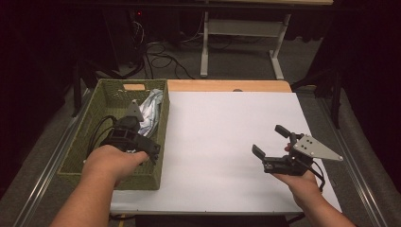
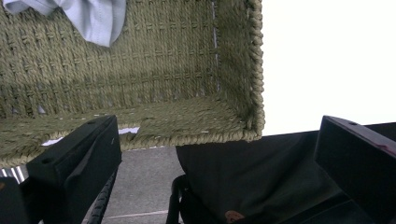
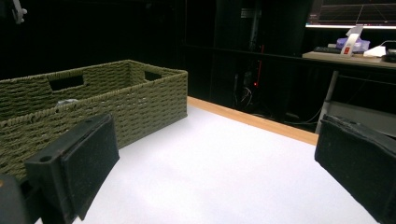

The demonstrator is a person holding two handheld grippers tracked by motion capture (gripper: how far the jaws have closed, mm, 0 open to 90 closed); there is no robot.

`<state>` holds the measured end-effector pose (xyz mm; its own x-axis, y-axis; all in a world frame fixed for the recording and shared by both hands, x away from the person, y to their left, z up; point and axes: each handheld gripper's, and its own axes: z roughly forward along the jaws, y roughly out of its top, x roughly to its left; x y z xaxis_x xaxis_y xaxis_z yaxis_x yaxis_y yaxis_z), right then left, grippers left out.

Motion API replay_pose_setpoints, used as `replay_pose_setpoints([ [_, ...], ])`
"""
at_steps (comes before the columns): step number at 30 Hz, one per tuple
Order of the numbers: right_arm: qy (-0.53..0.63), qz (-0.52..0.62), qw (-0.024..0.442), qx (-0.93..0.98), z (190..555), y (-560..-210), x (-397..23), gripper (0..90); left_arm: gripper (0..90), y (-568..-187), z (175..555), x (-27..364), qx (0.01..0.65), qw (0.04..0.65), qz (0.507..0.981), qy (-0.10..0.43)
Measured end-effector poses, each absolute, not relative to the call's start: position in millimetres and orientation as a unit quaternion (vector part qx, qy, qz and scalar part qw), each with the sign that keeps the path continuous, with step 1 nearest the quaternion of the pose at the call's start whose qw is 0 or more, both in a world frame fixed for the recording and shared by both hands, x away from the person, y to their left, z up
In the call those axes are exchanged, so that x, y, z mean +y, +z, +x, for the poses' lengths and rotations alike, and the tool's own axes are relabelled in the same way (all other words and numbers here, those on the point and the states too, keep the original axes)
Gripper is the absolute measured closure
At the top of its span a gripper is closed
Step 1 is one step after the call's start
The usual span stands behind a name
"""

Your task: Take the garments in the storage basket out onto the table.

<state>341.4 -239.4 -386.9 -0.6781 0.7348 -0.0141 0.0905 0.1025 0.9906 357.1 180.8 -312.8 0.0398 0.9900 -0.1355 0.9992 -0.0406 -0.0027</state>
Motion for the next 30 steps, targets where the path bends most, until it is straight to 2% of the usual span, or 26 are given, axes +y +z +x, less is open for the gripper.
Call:
replay_pose_setpoints([
  [30, 0.598, 0.298, 0.269, 0.693, 341.1, -387.4, -239.4, 1.0, 1.2, -312.4, 360.1, 177.4, 0.688, 0.049, 0.723, -0.051],
])
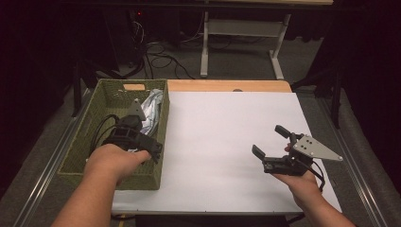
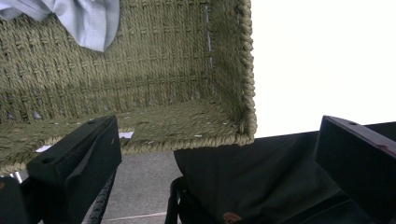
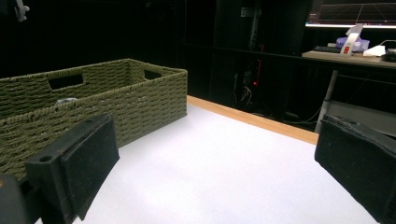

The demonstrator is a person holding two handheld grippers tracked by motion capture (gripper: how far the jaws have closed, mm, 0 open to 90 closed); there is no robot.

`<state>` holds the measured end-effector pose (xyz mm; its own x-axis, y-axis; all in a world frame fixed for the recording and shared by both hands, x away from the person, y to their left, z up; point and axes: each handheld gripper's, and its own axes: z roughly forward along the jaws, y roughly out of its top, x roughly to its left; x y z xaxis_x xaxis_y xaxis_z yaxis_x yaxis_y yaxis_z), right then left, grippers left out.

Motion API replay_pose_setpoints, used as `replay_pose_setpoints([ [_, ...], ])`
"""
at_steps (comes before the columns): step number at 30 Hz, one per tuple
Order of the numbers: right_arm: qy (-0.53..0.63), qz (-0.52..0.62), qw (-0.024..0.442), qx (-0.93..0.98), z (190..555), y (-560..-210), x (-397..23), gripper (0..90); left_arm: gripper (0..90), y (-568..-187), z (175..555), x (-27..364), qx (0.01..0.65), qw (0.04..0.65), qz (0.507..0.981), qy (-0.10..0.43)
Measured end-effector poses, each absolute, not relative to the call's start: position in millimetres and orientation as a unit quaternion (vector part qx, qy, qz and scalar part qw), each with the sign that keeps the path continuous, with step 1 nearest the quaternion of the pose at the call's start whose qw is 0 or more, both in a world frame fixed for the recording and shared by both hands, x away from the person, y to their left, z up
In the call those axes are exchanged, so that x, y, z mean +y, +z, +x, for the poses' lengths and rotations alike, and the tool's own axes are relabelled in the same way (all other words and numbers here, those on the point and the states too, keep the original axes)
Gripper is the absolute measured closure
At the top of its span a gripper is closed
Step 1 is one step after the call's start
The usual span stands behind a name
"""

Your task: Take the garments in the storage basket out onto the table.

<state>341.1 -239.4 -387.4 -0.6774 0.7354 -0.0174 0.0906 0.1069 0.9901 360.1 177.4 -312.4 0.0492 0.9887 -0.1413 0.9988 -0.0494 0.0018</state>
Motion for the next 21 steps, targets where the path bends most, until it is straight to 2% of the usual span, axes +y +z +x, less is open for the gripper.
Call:
replay_pose_setpoints([
  [21, 0.598, 0.299, 0.269, 0.693, 341.5, -387.3, -239.8, 0.9, 1.2, -314.5, 360.6, 178.9, 0.690, 0.049, 0.721, -0.048],
])
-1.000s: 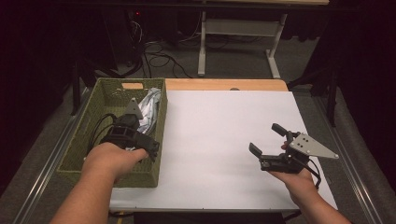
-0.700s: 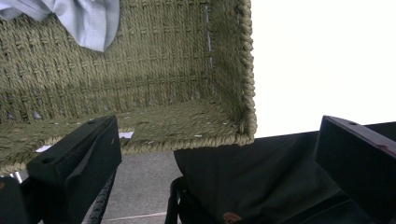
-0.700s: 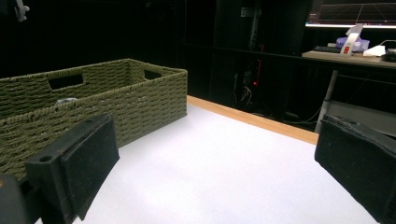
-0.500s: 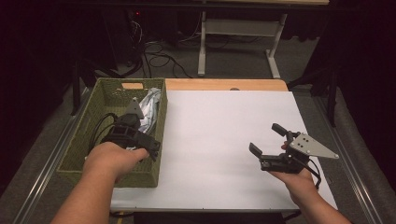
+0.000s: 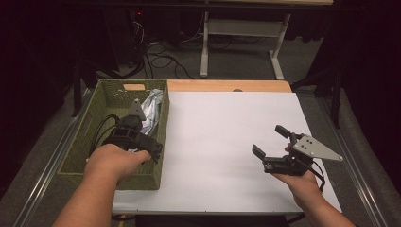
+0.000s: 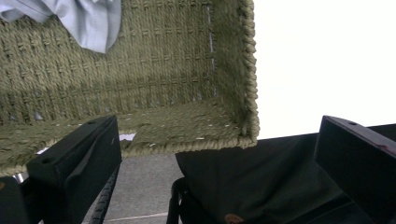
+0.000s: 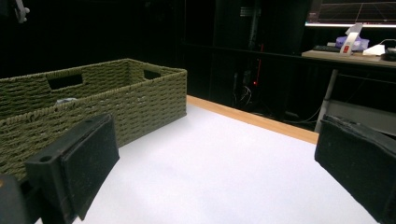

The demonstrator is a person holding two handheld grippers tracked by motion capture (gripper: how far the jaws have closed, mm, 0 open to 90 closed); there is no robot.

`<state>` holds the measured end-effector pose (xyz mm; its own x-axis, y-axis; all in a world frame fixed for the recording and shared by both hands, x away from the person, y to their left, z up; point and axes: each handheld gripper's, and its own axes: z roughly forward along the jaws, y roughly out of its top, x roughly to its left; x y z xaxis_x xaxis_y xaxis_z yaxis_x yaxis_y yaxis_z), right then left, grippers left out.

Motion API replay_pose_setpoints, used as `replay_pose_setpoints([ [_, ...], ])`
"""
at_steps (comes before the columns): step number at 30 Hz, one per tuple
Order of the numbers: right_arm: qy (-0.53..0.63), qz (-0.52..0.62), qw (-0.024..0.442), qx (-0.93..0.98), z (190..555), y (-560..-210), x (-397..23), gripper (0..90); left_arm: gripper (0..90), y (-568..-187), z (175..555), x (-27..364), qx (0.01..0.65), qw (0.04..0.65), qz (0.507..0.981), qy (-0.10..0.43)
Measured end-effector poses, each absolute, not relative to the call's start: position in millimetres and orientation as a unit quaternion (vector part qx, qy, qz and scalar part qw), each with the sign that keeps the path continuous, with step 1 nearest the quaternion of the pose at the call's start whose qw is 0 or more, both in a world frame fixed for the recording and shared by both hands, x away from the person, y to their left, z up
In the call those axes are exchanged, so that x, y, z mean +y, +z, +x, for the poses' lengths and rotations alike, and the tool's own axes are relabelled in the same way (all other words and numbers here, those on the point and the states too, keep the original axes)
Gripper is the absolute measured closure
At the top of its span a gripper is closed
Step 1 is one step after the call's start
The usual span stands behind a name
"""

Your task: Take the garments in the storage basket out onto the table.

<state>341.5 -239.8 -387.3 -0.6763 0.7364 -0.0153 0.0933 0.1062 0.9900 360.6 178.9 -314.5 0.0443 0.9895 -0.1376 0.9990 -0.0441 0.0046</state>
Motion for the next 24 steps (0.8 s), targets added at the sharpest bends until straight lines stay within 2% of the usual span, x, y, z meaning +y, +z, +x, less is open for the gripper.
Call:
replay_pose_setpoints([
  [24, 0.594, 0.298, 0.270, 0.697, 342.1, -389.3, -238.0, 0.9, 2.2, -317.0, 350.3, 236.7, 0.707, 0.038, 0.706, -0.021],
])
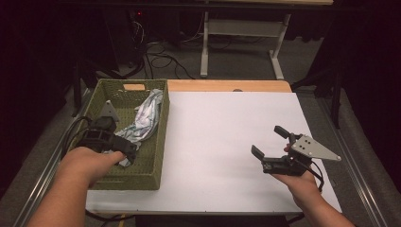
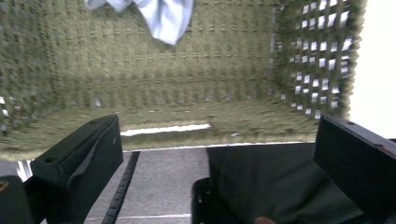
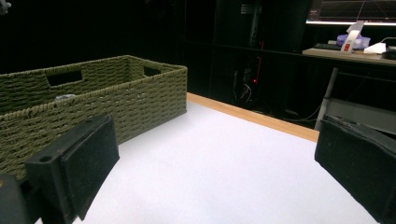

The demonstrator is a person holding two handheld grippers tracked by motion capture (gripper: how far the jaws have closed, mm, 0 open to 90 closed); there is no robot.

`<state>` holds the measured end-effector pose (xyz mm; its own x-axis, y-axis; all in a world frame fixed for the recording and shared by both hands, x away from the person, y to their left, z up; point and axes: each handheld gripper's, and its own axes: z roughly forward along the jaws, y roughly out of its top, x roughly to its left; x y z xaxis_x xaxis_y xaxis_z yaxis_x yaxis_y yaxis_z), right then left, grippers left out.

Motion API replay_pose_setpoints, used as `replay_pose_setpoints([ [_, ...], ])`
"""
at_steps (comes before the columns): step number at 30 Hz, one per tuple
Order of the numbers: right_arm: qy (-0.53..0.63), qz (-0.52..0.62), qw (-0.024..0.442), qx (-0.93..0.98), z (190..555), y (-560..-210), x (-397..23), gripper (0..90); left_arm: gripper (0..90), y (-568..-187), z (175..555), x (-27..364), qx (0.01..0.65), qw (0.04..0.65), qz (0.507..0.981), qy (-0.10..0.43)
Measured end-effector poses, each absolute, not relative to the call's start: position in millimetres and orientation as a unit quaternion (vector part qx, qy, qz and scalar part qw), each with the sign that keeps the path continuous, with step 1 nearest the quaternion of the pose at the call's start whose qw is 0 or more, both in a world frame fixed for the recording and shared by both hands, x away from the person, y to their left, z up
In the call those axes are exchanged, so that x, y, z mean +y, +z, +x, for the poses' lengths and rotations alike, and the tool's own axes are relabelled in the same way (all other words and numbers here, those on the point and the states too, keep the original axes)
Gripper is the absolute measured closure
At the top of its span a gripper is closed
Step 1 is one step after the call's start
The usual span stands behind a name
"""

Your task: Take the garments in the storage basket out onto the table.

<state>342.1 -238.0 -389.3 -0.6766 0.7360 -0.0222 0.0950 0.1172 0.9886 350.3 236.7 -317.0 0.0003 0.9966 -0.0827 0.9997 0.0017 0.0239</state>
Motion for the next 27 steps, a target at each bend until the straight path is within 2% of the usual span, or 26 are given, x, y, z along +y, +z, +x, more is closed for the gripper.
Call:
replay_pose_setpoints([
  [8, 0.592, 0.299, 0.269, 0.699, 341.6, -390.6, -236.3, 0.9, 0.7, -325.3, 350.9, 244.6, 0.696, 0.046, 0.717, -0.010],
  [15, 0.586, 0.298, 0.268, 0.704, 341.3, -392.5, -232.7, 1.0, 0.7, -329.2, 352.6, 253.9, 0.685, 0.101, 0.722, 0.016],
  [21, 0.585, 0.299, 0.267, 0.705, 341.9, -393.6, -232.7, 1.0, 0.8, -336.5, 354.0, 257.4, 0.673, 0.124, 0.728, 0.026],
  [23, 0.585, 0.299, 0.267, 0.705, 341.8, -393.7, -232.7, 0.9, 0.9, -337.6, 356.4, 260.2, 0.667, 0.156, 0.727, 0.045],
  [27, 0.583, 0.299, 0.266, 0.707, 342.4, -394.9, -231.7, 0.9, 1.3, -340.9, 362.5, 262.9, 0.654, 0.178, 0.732, 0.070],
])
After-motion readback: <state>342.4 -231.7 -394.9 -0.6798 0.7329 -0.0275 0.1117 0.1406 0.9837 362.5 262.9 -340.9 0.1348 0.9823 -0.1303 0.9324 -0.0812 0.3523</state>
